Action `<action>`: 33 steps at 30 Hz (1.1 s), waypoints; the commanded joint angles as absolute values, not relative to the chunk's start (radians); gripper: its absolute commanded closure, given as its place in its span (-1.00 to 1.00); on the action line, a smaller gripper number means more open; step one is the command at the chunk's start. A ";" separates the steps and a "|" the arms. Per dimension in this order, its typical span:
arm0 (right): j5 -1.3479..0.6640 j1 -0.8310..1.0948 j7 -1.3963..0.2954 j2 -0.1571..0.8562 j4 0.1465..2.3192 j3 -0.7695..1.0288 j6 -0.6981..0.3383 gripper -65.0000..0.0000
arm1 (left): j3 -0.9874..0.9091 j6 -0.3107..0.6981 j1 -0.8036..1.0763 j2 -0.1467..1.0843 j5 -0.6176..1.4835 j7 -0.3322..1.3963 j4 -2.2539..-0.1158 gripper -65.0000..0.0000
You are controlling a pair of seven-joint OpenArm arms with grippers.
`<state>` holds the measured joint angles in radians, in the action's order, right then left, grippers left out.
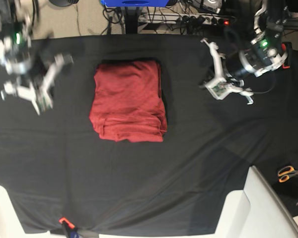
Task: Fold the T-shirt properly
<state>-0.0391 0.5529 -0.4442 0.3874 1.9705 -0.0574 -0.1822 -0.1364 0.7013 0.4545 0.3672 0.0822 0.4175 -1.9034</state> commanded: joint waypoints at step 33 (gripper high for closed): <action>-0.038 0.992 -0.386 0.137 1.446 0.372 -0.575 1.00 | 0.170 0.671 0.881 0.464 -0.183 0.124 -1.481 1.00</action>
<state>-0.0406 0.9768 -0.3832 0.1356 1.4284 0.3622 -0.5671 0.1772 0.6724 0.8688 0.4564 -0.1947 0.1463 -1.4639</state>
